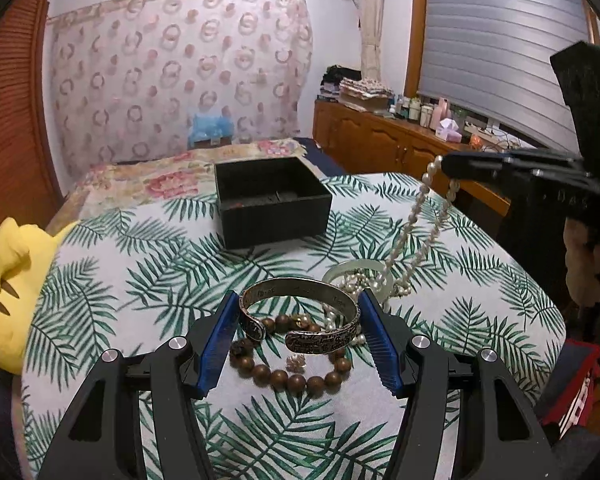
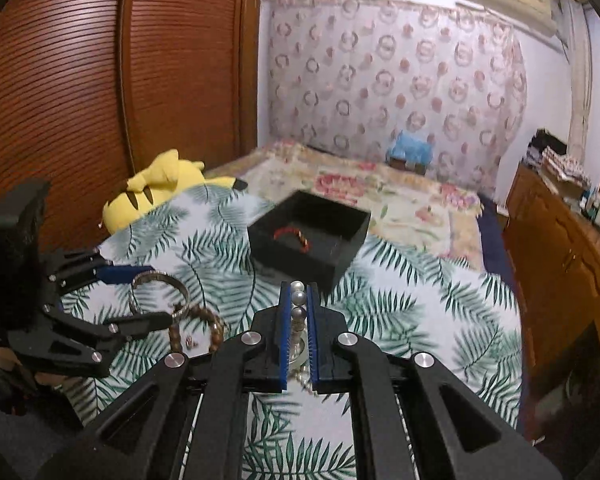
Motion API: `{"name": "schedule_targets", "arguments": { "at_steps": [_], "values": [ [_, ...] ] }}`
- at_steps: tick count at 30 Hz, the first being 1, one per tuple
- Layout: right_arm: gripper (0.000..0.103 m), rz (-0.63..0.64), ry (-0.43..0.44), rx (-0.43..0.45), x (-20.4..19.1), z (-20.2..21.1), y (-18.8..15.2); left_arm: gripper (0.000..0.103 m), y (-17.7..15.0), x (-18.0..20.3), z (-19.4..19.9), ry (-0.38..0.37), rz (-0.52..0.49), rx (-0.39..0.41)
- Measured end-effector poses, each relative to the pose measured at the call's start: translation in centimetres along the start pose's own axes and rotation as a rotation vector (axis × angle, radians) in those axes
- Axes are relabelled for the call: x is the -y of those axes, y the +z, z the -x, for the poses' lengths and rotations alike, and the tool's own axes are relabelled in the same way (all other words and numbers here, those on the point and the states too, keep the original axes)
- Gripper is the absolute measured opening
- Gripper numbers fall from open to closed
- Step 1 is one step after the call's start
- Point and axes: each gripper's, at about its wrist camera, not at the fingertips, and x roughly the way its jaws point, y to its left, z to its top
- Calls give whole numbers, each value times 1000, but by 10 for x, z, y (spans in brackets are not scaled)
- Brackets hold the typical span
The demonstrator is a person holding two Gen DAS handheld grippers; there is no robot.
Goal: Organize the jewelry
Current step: 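Grasp and lift the pearl necklace with the right tool while the left holds the bangle, then carry the pearls with the right tool while the left carries the bangle to the box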
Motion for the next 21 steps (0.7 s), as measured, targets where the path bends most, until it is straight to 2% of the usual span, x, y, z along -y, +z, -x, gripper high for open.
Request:
{"name": "schedule_targets", "arguments": {
  "at_steps": [13, 21],
  "values": [
    [8, 51, -29, 119, 0, 30, 55, 58, 16, -5, 9, 4, 1, 36],
    [8, 54, -32, 137, 14, 23, 77, 58, 33, -9, -9, 6, -24, 28]
  ]
}}
